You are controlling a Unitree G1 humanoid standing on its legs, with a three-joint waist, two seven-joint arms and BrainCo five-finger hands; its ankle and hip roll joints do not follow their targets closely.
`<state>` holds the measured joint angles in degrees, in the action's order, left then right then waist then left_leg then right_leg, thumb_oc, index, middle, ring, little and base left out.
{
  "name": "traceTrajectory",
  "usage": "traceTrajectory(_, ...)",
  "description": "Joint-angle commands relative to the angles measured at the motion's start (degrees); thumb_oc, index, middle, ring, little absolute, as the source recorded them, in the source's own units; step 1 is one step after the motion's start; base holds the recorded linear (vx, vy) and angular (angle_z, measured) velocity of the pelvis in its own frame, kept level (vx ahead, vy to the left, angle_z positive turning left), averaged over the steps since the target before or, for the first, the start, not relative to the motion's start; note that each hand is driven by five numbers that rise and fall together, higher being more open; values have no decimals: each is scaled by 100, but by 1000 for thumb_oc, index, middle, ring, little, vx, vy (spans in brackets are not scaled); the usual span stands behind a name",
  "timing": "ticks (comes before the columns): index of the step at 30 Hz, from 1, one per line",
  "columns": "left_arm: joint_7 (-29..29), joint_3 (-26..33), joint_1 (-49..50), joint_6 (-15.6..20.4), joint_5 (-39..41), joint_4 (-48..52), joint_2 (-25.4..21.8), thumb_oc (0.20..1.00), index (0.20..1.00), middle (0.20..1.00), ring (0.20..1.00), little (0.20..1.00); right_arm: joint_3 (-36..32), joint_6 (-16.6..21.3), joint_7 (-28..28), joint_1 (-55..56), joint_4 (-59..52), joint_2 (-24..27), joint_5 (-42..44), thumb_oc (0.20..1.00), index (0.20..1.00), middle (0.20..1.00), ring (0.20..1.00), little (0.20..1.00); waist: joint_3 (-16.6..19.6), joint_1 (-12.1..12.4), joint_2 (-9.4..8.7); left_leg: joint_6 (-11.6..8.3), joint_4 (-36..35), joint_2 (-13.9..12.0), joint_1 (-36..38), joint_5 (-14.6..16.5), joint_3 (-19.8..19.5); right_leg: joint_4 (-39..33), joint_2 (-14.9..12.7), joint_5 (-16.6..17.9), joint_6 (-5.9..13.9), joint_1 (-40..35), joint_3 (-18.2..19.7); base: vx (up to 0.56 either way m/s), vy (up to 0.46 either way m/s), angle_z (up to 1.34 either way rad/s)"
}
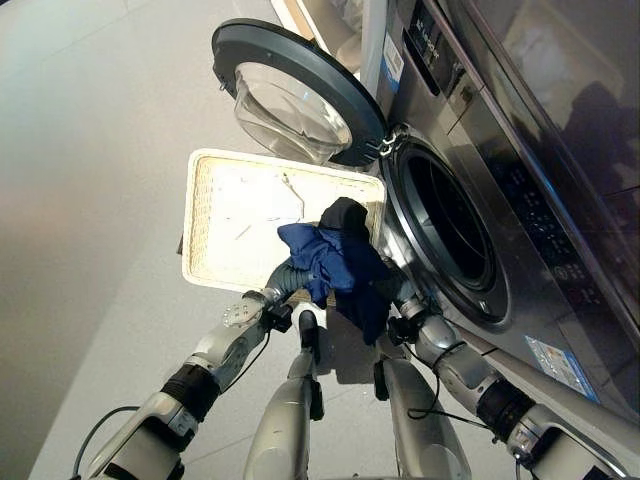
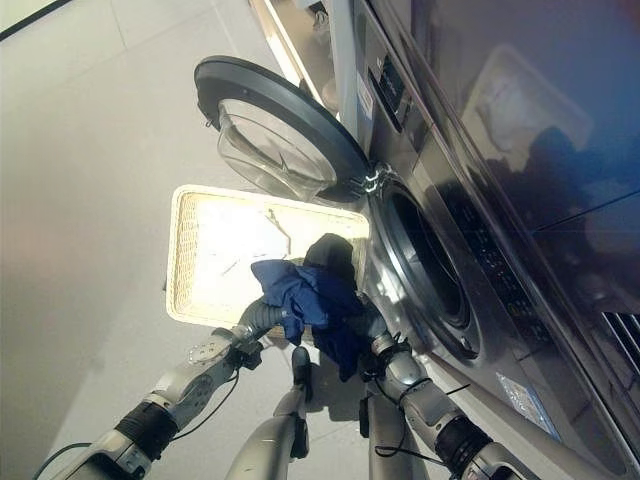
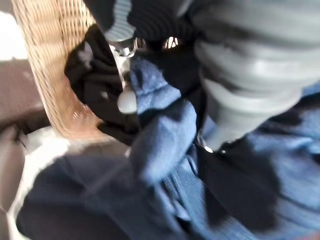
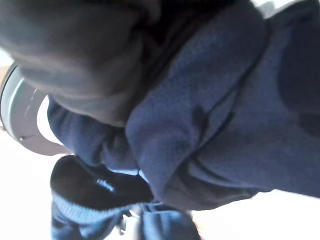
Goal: Put the clothes into the washing machine.
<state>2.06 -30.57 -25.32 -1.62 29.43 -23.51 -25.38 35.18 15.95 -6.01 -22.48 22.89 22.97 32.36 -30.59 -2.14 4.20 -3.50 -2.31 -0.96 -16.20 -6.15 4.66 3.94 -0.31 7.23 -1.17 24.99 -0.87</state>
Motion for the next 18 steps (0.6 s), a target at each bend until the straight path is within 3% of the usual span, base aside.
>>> traceTrajectory(1, -761, -165, 108, -348, -1097, -361, -244, 1000, 1000, 1000, 1000, 1000, -357, 694, 190, -254, -631, -119, 412, 200, 200, 200, 200, 200, 80, -138, -104, 84, 839, 508, -643, 275, -150, 527, -286, -444, 539, 113, -457, 22, -42, -5)
traceTrajectory(7, -1387, -244, -74, -360, -1082, -669, -177, 1000, 1000, 1000, 1000, 1000, -269, 552, 316, -419, -437, -194, 1009, 200, 200, 200, 200, 200, 80, -117, -85, 76, 897, 498, -827, 239, -170, 649, -259, -458, 532, 320, -444, 20, -47, -4)
traceTrajectory(12, -2219, 193, -190, 470, -572, -1258, 264, 1000, 1000, 1000, 1000, 1000, -389, 262, 623, -667, 123, -484, 2004, 200, 200, 200, 200, 200, 80, -68, 4, 51, 886, 480, -1114, 138, -214, 789, -212, -483, 498, 650, -409, 12, -47, 2)
traceTrajectory(17, -2773, 633, -203, 946, 78, -1630, 580, 1000, 1000, 1000, 1000, 1000, -678, 374, 826, -843, 391, -695, 3026, 200, 200, 200, 200, 200, 80, -26, 102, 26, 906, 466, -1323, 69, -216, 928, -188, -514, 471, 899, -395, 25, -49, 0)
traceTrajectory(18, -2935, 860, -168, 1160, 367, -1785, 699, 1000, 1000, 1000, 1000, 1000, -980, 460, 972, -925, 508, -843, 4063, 200, 200, 200, 200, 200, 80, -18, 142, 13, 924, 457, -1373, 88, -211, 1022, -181, -587, 464, 987, -397, 41, -65, 0)
